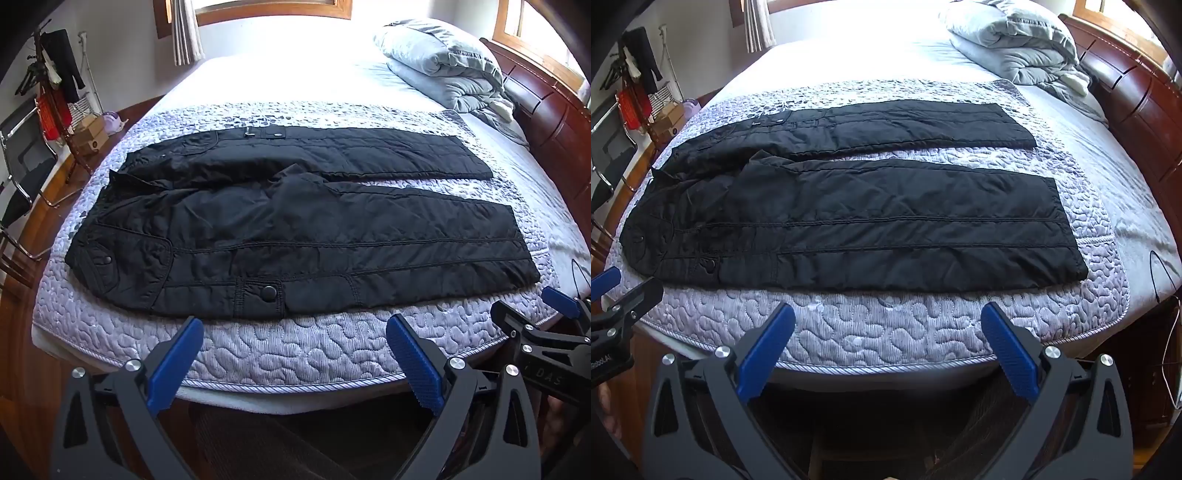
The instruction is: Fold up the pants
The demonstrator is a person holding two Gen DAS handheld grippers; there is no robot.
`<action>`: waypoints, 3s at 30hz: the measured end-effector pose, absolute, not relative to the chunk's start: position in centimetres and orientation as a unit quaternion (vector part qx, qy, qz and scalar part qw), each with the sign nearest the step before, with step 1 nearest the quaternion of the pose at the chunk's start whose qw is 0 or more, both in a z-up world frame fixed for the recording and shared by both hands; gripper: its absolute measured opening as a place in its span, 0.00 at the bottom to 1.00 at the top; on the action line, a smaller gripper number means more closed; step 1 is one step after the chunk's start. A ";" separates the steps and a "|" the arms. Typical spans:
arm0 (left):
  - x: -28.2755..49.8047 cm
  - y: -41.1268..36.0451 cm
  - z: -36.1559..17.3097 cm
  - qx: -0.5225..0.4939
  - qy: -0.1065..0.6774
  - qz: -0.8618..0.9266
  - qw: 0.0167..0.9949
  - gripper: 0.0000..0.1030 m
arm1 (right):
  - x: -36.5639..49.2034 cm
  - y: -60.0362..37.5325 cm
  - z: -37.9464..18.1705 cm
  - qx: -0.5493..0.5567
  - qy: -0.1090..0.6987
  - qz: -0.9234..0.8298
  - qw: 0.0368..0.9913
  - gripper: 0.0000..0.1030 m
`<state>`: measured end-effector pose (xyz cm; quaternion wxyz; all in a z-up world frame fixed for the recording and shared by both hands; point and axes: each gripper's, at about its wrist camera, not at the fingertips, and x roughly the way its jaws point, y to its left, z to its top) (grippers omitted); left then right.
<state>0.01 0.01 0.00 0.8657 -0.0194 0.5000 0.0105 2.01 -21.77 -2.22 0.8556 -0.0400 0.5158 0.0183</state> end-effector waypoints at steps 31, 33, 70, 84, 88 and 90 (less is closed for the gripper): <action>-0.1 0.1 0.2 -0.019 0.498 0.017 0.867 0.97 | 2.0 -22.0 -2.3 -0.039 0.517 0.018 0.855 0.98; -0.1 0.1 0.2 -0.019 0.498 0.016 0.867 0.97 | 2.0 -22.1 -2.2 -0.038 0.517 0.018 0.855 0.98; 0.1 0.0 0.2 -0.015 0.496 0.017 0.868 0.97 | 2.2 -22.3 -2.4 -0.039 0.516 0.016 0.856 0.98; 0.2 -0.2 0.9 -0.004 0.485 0.023 0.874 0.97 | 2.6 -22.6 -2.3 -0.038 0.513 0.009 0.858 0.98; 0.3 -0.2 1.0 -0.003 0.483 0.021 0.875 0.97 | 3.0 -22.9 -2.4 -0.035 0.514 0.004 0.857 0.98; 0.5 -0.2 1.1 -0.003 0.482 0.019 0.876 0.96 | 3.1 -23.0 -2.5 -0.037 0.514 0.004 0.857 0.98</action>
